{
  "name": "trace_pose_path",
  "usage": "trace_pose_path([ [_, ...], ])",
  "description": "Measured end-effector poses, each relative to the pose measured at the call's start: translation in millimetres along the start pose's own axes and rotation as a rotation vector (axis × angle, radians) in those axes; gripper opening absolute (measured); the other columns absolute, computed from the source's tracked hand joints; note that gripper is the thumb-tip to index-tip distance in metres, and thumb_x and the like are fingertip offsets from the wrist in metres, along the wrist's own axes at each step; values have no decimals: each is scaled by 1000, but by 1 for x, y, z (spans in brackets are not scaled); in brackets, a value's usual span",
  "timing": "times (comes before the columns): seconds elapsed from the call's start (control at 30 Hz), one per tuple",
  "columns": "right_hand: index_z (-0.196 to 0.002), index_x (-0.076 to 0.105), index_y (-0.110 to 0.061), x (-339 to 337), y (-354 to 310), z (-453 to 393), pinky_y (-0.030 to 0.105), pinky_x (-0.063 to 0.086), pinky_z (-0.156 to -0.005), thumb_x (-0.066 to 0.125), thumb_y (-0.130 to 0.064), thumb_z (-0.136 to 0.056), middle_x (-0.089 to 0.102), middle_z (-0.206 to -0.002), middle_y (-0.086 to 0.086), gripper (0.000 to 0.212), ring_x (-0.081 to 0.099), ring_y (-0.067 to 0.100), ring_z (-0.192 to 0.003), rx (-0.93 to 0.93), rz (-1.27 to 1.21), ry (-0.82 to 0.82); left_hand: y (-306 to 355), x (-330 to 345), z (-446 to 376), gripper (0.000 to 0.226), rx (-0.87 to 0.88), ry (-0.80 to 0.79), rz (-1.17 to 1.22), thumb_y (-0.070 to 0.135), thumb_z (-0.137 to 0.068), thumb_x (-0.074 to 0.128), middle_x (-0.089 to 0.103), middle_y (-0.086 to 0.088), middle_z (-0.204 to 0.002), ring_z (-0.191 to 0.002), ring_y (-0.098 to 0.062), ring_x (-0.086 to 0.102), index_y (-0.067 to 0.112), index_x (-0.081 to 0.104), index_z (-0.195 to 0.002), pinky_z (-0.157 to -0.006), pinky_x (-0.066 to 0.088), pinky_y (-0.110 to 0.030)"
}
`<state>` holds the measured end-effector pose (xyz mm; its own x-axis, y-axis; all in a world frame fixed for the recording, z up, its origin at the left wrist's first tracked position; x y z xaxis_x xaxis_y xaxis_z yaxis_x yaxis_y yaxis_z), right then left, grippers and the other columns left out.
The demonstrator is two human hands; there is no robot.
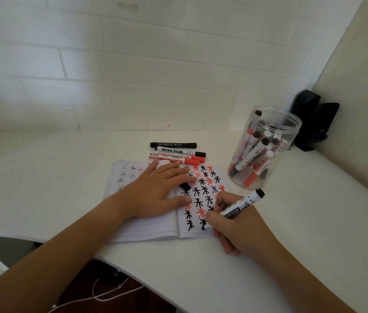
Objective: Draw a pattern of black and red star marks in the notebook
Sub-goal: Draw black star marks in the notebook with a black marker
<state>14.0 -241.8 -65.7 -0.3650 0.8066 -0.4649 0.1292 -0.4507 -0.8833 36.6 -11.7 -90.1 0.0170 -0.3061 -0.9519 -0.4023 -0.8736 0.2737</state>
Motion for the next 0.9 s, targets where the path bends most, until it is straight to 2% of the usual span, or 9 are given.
trace_pose_path([
  [0.07, -81, 49, -5, 0, 0, 0, 21, 35, -35, 68, -13, -93, 65, -59, 17, 24, 49, 23, -33, -12, -15, 8, -1, 0, 0, 54, -20, 32, 74, 63, -99, 17, 23, 26, -160, -150, 5, 3, 51, 33, -149, -124, -7, -45],
  [0.17, -82, 51, -8, -4, 1, 0, 20, 30, -35, 68, -15, -96, 57, -50, 10, 24, 40, 21, -29, -70, -84, 65, 1, -4, -1, 39, 6, 156, 171, 41, -100, 39, 48, 21, -147, -141, 4, 32, 44, 57, -135, -124, 14, -47],
  [0.23, -86, 55, -11, -8, -1, -1, 19, 31, -36, 71, -15, -97, 54, -47, 2, 19, 39, 19, -30, -130, -139, 109, 2, -7, 1, 27, 83, 268, 214, 32, -98, 57, 60, 15, -129, -124, -1, 48, 35, 68, -123, -111, 37, -39],
  [0.27, -89, 59, -13, -9, -3, -1, 20, 33, -36, 72, -15, -96, 55, -47, 3, 15, 41, 19, -31, -161, -160, 117, 2, -9, 2, 24, 111, 318, 225, 27, -97, 64, 61, 13, -120, -117, -4, 50, 32, 70, -119, -103, 42, -34],
  [0.37, -99, 70, -21, -9, -9, -1, 24, 40, -38, 72, -16, -96, 63, -59, 14, 6, 53, 23, -38, -217, -242, 96, 3, -13, 5, 27, 134, 388, 250, 18, -93, 71, 56, 16, -107, -108, -6, 49, 32, 70, -116, -93, 43, -28],
  [0.47, -104, 73, -21, -7, -8, -3, 26, 43, -39, 62, -16, -102, 68, -81, 12, 13, 59, 28, -44, -224, -306, 86, 5, -15, 7, 24, 146, 373, 259, 22, -93, 70, 57, 16, -105, -105, -7, 51, 31, 70, -115, -90, 44, -30],
  [0.73, -103, 72, -26, -1, -4, -9, 26, 43, -40, 60, -15, -104, 71, -80, 10, 17, 60, 28, -45, -223, -244, 69, 11, -17, 8, 26, 187, 329, 287, 22, -93, 71, 60, 17, -106, -105, -6, 56, 32, 71, -117, -88, 45, -21],
  [0.83, -103, 65, -20, 2, -3, -11, 26, 42, -40, 64, -16, -101, 73, -81, 10, 5, 59, 28, -45, -214, -229, 24, 13, -17, 9, 26, 217, 317, 287, 18, -92, 71, 61, 16, -106, -104, -6, 58, 29, 72, -116, -87, 45, -20],
  [0.9, -100, 59, -17, 3, -2, -12, 26, 42, -40, 67, -17, -100, 74, -80, 12, 8, 59, 28, -45, -210, -243, 25, 14, -17, 9, 26, 226, 320, 289, 17, -92, 71, 61, 15, -107, -103, -6, 58, 28, 72, -116, -87, 46, -21],
])
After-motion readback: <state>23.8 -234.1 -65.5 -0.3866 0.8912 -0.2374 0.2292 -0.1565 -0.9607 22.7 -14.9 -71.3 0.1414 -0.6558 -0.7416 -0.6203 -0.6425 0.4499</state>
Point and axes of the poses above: each hand's wrist, its own z-axis away from the middle knuckle, its own x-axis out of the palm, y = z × x, the point moved 2 cm from there along -z, towards the middle knuckle
